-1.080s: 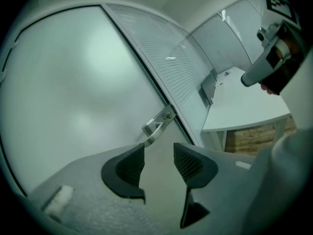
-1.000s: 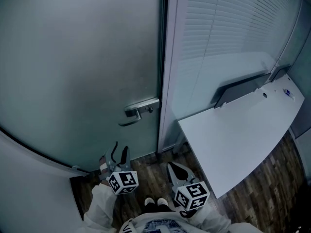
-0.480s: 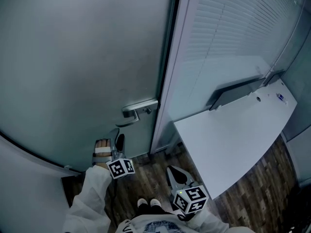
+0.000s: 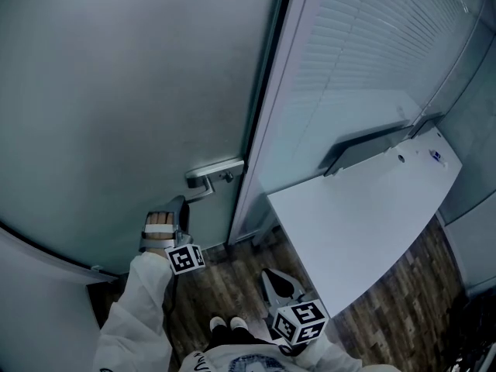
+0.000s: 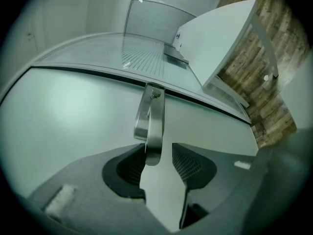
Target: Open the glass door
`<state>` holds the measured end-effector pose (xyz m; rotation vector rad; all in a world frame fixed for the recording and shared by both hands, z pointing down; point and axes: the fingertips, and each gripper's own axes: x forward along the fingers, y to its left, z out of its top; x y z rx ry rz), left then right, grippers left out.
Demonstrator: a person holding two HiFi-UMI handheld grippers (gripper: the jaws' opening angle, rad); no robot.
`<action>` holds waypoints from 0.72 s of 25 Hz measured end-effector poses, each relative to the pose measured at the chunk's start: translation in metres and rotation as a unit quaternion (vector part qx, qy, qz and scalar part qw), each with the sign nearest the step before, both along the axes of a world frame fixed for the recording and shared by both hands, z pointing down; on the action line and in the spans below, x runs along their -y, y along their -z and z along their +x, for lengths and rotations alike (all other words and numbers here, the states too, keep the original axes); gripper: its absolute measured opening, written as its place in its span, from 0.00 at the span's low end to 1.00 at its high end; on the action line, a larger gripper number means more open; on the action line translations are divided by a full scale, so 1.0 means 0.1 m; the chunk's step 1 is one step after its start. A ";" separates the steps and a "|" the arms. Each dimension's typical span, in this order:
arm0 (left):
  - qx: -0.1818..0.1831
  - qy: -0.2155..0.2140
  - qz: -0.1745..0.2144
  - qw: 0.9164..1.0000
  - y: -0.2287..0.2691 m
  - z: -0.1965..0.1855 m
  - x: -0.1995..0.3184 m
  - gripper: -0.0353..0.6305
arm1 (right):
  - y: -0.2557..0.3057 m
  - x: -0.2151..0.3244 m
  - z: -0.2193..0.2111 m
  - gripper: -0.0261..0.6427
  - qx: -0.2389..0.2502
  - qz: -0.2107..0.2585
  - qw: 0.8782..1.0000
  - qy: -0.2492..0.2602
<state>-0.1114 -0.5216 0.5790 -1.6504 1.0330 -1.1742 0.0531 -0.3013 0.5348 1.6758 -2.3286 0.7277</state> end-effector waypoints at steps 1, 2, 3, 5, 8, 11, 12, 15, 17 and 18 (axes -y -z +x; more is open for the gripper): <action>0.000 0.001 0.004 1.000 0.01 0.00 0.01 0.31 | -0.01 0.00 0.00 0.05 0.000 -0.001 1.000 -0.001; 0.000 0.001 0.009 1.000 0.03 0.00 0.01 0.29 | -0.01 -0.01 0.00 0.05 0.001 -0.002 1.000 -0.001; 0.000 0.001 0.014 1.000 0.06 -0.01 0.02 0.26 | 0.00 -0.01 0.00 0.05 0.002 -0.002 1.000 -0.001; 0.001 -0.001 0.018 1.000 0.09 -0.01 0.02 0.25 | 0.00 -0.02 -0.01 0.05 0.003 -0.004 1.000 -0.001; 0.003 -0.003 0.023 1.000 0.09 0.00 0.02 0.22 | -0.02 -0.02 -0.04 0.05 0.005 -0.005 1.000 0.000; 0.001 -0.005 0.029 1.000 0.09 -0.01 0.03 0.21 | -0.03 -0.01 -0.06 0.05 0.006 -0.006 1.000 0.002; -0.003 -0.004 0.030 1.000 0.09 -0.01 0.03 0.21 | -0.03 -0.01 -0.06 0.05 0.006 -0.007 1.000 0.002; -0.031 0.009 0.034 0.999 0.10 0.00 0.03 0.21 | -0.06 -0.03 -0.07 0.05 0.006 -0.013 1.000 0.004; -0.060 0.022 0.036 0.997 0.08 -0.01 0.04 0.22 | -0.09 -0.03 -0.08 0.05 0.005 -0.018 1.000 0.006; -0.076 0.029 0.034 0.996 0.05 -0.01 0.04 0.22 | -0.10 -0.02 -0.09 0.05 0.005 -0.019 1.000 0.007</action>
